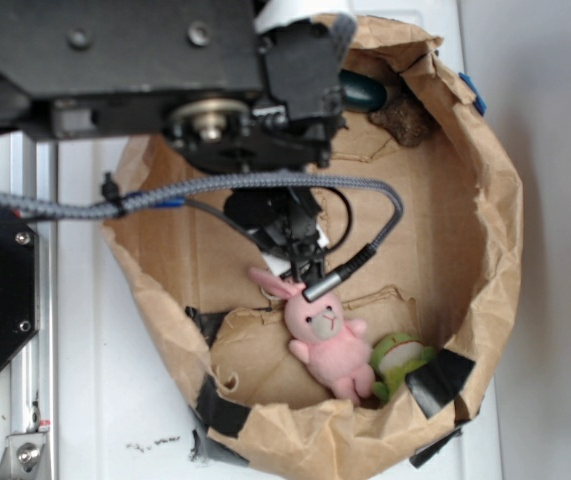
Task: Grab the blue ball.
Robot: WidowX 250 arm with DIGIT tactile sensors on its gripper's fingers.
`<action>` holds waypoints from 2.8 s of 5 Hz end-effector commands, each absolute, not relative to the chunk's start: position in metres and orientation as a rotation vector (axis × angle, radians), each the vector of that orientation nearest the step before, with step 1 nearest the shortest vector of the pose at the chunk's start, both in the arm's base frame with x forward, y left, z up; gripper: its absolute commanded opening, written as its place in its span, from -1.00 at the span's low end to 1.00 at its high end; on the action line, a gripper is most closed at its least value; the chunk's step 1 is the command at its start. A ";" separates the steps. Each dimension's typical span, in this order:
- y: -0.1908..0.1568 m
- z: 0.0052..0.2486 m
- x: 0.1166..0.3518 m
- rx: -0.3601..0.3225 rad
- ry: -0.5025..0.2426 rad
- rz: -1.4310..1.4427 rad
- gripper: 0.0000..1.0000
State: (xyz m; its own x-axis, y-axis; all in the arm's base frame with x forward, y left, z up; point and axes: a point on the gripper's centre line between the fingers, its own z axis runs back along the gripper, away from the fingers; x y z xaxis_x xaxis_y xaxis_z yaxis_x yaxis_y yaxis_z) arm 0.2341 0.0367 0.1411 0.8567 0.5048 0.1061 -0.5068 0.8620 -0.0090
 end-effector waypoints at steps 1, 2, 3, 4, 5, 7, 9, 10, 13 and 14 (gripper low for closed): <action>0.040 0.154 0.235 0.016 -0.161 0.534 1.00; 0.043 0.127 0.237 0.070 -0.192 0.567 1.00; 0.053 0.116 0.258 0.075 -0.218 0.606 1.00; 0.052 0.105 0.265 0.090 -0.212 0.612 1.00; 0.057 0.095 0.267 0.091 -0.188 0.626 1.00; 0.043 0.108 0.278 0.034 -0.183 0.639 1.00; 0.065 0.079 0.257 0.074 -0.155 0.628 1.00; 0.072 0.075 0.245 0.100 -0.157 0.621 1.00; 0.102 0.084 0.232 0.178 -0.211 0.739 1.00; 0.107 0.080 0.233 0.218 -0.241 0.777 1.00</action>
